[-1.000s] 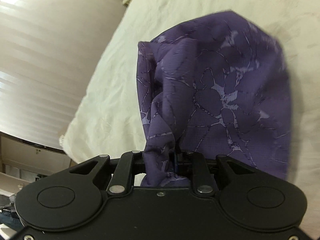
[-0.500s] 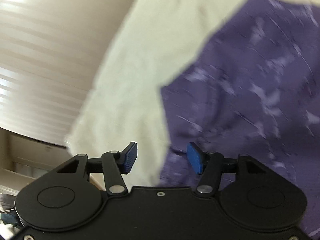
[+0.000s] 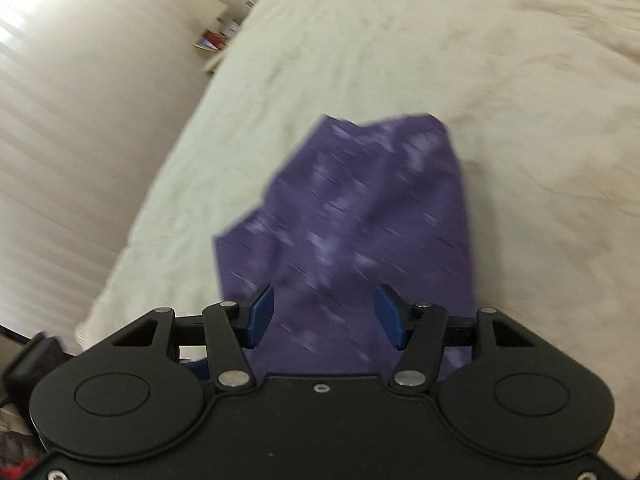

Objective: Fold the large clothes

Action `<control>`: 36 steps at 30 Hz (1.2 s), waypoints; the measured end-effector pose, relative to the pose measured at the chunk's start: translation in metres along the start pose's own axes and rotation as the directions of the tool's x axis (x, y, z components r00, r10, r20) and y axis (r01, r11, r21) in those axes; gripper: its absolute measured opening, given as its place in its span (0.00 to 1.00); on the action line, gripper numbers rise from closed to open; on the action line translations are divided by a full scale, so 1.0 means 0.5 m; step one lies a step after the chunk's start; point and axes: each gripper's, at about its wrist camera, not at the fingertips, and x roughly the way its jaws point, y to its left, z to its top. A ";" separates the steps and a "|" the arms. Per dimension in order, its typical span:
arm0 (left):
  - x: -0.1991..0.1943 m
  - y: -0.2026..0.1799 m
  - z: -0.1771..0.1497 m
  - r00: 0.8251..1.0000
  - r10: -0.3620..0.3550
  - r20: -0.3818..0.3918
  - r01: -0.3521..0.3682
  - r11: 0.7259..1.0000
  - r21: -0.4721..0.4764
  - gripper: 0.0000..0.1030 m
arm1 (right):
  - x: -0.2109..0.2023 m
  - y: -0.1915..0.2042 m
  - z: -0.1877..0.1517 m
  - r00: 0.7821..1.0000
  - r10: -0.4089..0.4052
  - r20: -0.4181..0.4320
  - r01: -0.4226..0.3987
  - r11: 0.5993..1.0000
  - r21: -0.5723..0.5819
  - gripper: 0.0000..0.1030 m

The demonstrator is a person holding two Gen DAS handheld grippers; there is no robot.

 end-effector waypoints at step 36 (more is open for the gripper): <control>-0.070 0.149 -0.057 0.988 -0.114 0.103 0.145 0.913 -0.382 0.87 | 0.047 -0.022 0.098 0.985 -0.159 0.067 0.169 0.963 -0.208 0.99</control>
